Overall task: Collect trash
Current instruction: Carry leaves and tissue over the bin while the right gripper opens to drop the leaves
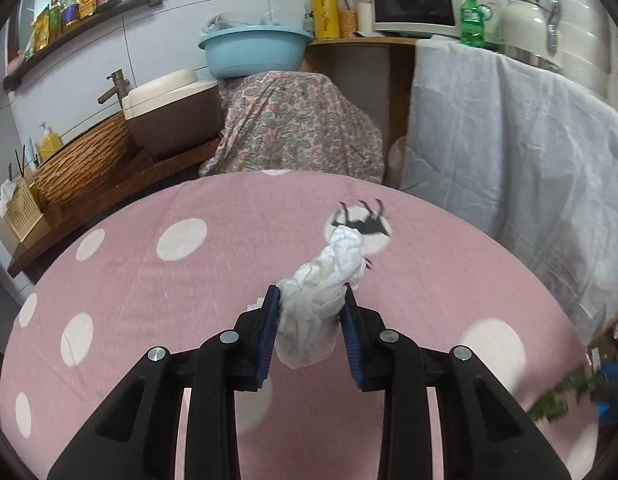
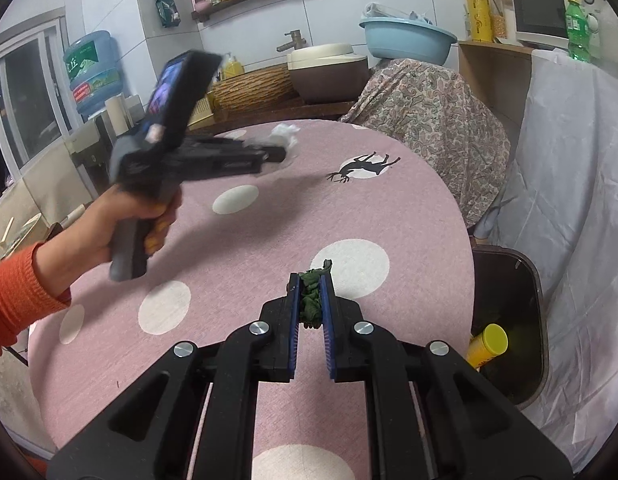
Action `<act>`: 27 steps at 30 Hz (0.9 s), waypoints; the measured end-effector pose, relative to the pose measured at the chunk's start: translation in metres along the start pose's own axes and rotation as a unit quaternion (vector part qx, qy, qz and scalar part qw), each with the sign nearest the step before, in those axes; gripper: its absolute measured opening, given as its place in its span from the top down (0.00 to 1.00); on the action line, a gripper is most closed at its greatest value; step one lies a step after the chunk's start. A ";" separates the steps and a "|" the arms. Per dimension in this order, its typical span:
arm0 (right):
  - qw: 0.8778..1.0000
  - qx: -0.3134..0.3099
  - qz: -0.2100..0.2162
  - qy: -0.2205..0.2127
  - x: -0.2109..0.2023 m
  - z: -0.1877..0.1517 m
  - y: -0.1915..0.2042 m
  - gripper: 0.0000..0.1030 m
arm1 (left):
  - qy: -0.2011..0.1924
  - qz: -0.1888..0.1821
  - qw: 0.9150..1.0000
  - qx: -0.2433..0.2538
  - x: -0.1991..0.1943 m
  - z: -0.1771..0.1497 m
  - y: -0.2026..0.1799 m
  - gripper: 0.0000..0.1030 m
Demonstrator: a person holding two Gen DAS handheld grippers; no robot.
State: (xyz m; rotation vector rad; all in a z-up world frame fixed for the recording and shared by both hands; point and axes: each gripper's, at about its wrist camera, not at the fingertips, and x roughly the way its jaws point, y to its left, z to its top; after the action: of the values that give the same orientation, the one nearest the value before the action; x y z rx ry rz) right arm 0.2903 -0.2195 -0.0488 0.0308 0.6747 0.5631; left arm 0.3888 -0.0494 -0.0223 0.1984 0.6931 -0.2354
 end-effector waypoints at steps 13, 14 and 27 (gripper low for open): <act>0.996 0.039 -0.076 -0.036 -0.066 -0.008 -0.061 0.89 | 0.002 -0.152 0.988 0.038 -0.055 -0.016 -0.100 0.71; 0.995 0.044 -0.087 -0.036 -0.070 -0.009 -0.070 0.89 | 0.004 -0.162 0.986 0.039 -0.055 -0.013 -0.110 0.71; 0.974 0.146 -0.167 0.050 -0.010 -0.056 -0.204 0.89 | 0.045 -0.203 0.976 0.068 -0.006 0.025 -0.221 0.71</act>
State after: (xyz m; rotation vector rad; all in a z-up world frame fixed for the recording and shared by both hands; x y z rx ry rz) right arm 0.3489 -0.4072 -0.1288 0.1621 0.8374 0.1390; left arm 0.3374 -0.2655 -0.0221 0.1970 0.8053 -0.6696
